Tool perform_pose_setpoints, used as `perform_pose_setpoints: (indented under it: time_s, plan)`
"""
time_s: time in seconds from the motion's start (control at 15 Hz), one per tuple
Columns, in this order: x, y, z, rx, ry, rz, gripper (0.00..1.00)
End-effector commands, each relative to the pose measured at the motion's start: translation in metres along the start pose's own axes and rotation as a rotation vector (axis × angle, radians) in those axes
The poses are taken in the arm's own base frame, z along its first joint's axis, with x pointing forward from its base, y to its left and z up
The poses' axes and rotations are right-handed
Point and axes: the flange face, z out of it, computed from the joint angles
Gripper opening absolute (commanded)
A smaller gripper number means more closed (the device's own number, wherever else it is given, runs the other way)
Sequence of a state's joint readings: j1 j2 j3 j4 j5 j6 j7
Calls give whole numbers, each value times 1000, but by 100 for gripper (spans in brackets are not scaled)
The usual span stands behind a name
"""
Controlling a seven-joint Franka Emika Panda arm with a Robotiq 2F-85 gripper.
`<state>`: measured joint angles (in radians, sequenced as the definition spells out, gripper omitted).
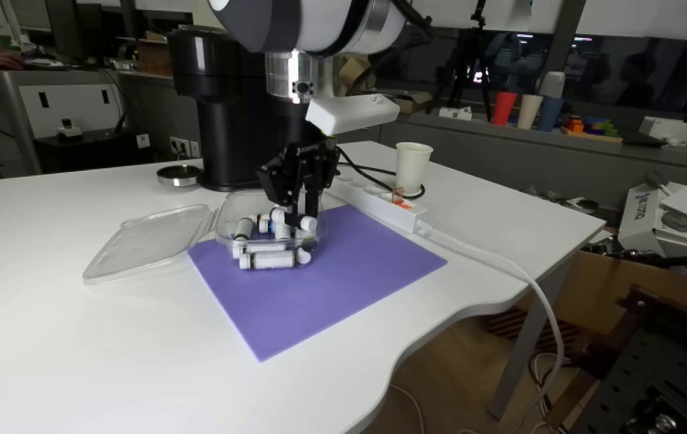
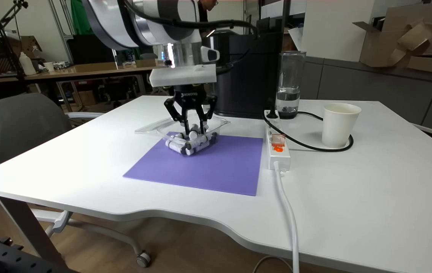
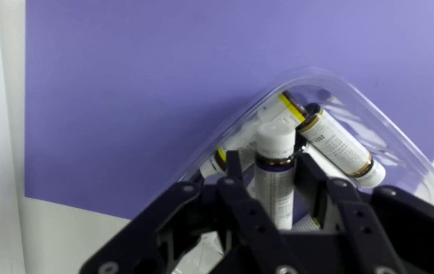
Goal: Put the bottles inside the box
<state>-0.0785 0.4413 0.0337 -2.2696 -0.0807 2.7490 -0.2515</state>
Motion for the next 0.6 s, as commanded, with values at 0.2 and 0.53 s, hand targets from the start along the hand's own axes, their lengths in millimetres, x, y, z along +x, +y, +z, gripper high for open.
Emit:
perform_pose_setpoints:
  time_s: [0.2, 0.53]
  plan:
    - [-1, -4, -10, -6, 10, -17, 94]
    - [-1, -3, -34, -21, 52, -23, 100]
